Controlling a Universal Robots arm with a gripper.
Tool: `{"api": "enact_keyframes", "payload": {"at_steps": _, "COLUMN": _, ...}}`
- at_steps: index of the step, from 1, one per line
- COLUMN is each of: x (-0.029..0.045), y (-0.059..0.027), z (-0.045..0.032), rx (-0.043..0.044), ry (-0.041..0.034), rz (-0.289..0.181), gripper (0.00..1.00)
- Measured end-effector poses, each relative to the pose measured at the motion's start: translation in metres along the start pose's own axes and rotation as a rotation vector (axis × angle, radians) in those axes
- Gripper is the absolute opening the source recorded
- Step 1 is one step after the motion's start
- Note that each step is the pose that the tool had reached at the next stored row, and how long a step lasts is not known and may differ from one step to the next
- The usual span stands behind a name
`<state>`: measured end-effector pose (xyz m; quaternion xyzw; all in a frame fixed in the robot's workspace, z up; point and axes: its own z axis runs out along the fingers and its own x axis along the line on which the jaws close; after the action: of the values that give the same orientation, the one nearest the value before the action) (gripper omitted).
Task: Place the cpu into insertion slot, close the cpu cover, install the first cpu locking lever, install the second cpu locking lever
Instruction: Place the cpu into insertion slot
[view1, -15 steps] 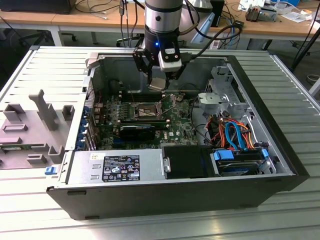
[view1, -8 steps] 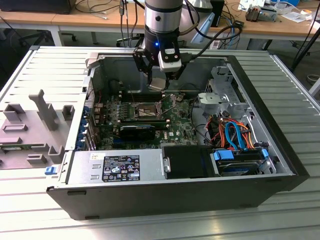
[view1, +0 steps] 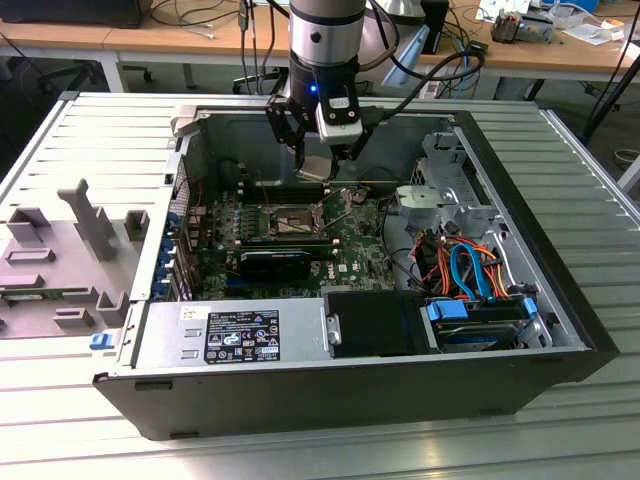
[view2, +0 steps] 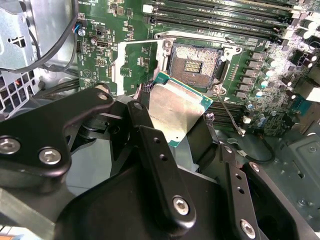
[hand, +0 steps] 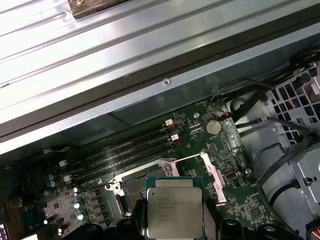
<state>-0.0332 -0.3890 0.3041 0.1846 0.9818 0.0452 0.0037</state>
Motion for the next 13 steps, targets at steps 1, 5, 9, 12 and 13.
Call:
{"api": "enact_keyframes", "payload": {"at_steps": 1, "x": 0.0, "y": 0.0, "z": 0.0, "rx": 0.0, "ry": -0.0001, "rz": 0.001, "gripper": 0.54}}
{"api": "enact_keyframes", "payload": {"at_steps": 5, "x": -0.0001, "y": -0.0002, "z": 0.0, "rx": -0.0001, "ry": -0.0003, "rz": 0.004, "gripper": 0.54}}
{"api": "enact_keyframes", "payload": {"at_steps": 9, "x": -0.0002, "y": -0.0004, "z": 0.0, "rx": -0.0002, "ry": -0.0008, "rz": 0.008, "gripper": 0.54}}
{"api": "enact_keyframes", "payload": {"at_steps": 12, "x": -0.0002, "y": -0.0006, "z": 0.0, "rx": -0.0002, "ry": -0.0011, "rz": 0.012, "gripper": 0.54}}
{"api": "enact_keyframes", "payload": {"at_steps": 13, "x": -0.0003, "y": -0.0006, "z": 0.0, "rx": -0.0002, "ry": -0.0012, "rz": 0.013, "gripper": 0.54}}
